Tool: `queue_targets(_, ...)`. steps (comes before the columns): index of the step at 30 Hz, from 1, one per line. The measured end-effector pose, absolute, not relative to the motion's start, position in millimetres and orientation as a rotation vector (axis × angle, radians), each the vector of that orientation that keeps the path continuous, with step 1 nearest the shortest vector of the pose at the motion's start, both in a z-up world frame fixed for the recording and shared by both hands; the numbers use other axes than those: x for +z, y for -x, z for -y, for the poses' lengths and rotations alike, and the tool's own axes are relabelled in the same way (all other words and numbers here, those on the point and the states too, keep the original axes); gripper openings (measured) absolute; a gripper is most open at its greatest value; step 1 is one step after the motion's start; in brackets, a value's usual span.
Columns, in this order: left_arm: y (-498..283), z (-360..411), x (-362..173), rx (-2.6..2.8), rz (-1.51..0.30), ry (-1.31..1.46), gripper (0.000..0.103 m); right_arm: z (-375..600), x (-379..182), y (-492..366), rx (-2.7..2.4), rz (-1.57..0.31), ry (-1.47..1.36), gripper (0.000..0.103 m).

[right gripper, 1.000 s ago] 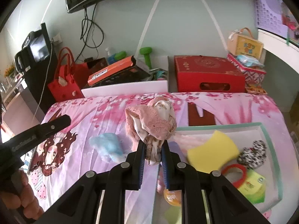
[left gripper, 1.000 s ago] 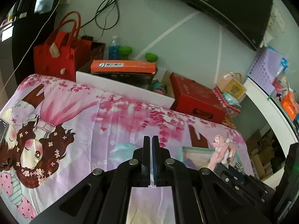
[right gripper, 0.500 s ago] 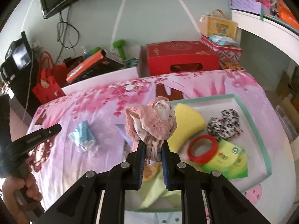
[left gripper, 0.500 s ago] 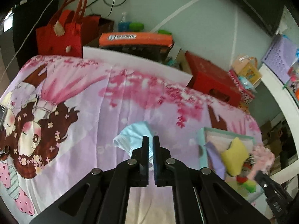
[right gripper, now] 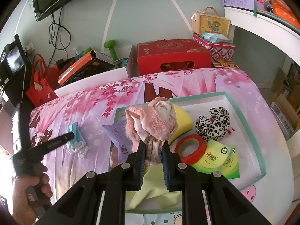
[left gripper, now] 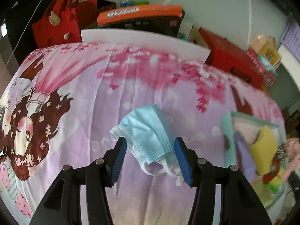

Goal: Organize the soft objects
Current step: 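Carry the pink cloth with the right gripper while the left gripper carries the mask over the tray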

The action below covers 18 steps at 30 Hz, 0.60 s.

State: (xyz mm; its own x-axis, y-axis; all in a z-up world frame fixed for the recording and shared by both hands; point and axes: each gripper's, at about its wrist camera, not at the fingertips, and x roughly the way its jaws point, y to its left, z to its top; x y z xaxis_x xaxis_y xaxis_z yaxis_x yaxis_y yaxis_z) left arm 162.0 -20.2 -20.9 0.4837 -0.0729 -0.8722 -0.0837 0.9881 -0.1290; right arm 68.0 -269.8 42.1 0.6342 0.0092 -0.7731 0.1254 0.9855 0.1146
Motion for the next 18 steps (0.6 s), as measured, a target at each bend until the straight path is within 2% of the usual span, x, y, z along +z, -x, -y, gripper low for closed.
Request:
queue_targets(10,-165,32,-44,0.027,-1.109,0.102,0.054,277,39,-70,-0.083,-0.894,-0.187,0.018)
queue_targets(12,-166,35,-46,0.019,-1.108,0.090,0.049,279,39,-70,-0.087,-0.896,-0.192,0.018)
queue_targets(14,-166,37,-46,0.003,-1.098,0.094,0.035,280,39,-70,-0.090,-0.895,-0.195,0.018)
queue_targets(15,-166,38,-46,-0.011,-1.097,0.098,0.031,281,39,-70,-0.092,-0.895,-0.196,0.018)
queue_targets(17,-166,41,-46,-0.033,-1.096,0.104,0.015,283,39,-70,-0.095,-0.894,-0.201,0.018)
queue_targets(18,-166,42,-45,-0.049,-1.095,0.109,0.014,284,39,-70,-0.097,-0.893,-0.203,0.018)
